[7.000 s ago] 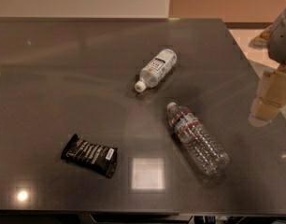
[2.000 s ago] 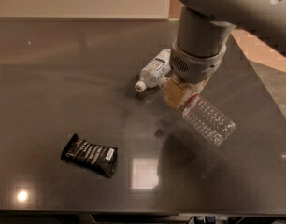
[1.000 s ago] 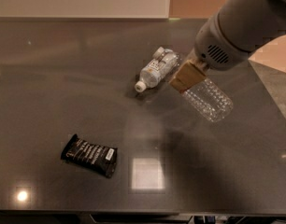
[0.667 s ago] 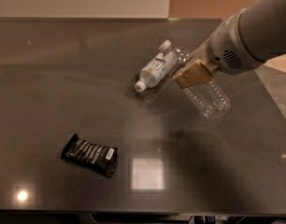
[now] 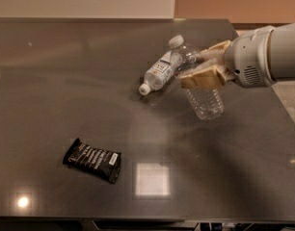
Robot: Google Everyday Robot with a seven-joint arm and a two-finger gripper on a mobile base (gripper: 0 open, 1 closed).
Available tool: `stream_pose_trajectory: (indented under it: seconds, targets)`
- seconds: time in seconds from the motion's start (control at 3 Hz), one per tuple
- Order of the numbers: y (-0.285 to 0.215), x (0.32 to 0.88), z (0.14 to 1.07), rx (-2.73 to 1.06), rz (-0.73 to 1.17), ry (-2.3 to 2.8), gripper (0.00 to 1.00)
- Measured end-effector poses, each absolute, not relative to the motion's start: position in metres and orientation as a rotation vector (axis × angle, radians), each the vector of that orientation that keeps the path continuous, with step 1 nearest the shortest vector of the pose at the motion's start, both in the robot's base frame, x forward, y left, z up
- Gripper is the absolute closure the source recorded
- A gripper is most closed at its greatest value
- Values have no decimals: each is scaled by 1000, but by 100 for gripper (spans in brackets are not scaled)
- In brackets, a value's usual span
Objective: Place water bottle upright
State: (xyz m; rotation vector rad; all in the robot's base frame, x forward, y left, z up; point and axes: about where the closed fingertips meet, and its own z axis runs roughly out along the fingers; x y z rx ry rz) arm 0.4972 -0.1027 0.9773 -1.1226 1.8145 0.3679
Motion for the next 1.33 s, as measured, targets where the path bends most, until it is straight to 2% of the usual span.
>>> stream_pose_trajectory:
  seconds: [0.67,1.33]
  targets:
    - [-90,483,983,-1153,476,1548,100]
    - [-106,465,968,-1120,502,1361,100]
